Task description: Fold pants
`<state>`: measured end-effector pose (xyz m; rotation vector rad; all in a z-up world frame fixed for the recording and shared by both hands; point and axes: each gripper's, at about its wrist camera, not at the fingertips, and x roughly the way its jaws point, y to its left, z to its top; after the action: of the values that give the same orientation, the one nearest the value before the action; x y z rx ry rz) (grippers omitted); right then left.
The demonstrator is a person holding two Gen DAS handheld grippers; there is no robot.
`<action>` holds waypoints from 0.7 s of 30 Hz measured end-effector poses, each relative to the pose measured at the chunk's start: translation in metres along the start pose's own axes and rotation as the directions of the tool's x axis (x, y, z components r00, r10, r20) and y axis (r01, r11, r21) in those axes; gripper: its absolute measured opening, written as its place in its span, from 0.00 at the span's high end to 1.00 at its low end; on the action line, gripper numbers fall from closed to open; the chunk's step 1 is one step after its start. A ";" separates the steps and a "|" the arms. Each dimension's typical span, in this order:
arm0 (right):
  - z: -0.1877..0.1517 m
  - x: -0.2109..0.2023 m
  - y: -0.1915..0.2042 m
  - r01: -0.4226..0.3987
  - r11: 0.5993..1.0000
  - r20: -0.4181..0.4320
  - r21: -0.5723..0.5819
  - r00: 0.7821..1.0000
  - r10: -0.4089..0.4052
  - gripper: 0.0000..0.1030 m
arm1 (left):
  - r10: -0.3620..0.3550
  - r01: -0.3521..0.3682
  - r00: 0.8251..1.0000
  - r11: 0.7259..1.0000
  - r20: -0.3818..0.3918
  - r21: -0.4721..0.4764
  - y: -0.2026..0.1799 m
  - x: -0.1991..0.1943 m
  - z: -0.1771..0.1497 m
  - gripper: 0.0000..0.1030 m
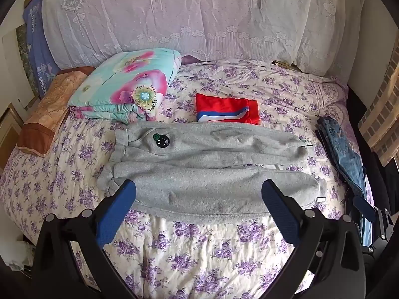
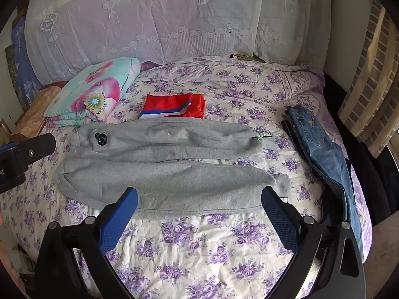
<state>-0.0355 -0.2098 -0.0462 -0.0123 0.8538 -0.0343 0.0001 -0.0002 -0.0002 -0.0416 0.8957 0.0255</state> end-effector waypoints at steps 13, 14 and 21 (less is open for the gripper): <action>-0.001 -0.001 -0.003 -0.004 1.000 0.001 0.006 1.000 0.004 0.03 | -0.005 0.005 1.000 1.000 -0.007 -0.002 0.000 0.001 -0.001 0.05; -0.001 -0.001 -0.004 -0.004 1.000 0.001 0.007 1.000 0.004 0.03 | -0.008 0.008 1.000 1.000 -0.007 -0.002 0.000 0.001 -0.001 0.05; -0.002 -0.002 0.000 -0.002 1.000 0.003 0.003 1.000 0.002 0.03 | -0.012 0.012 1.000 1.000 -0.013 -0.007 -0.002 0.003 -0.005 0.05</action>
<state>-0.0383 -0.2101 -0.0460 -0.0087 0.8504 -0.0337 -0.0016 -0.0029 -0.0054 -0.0535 0.9083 0.0175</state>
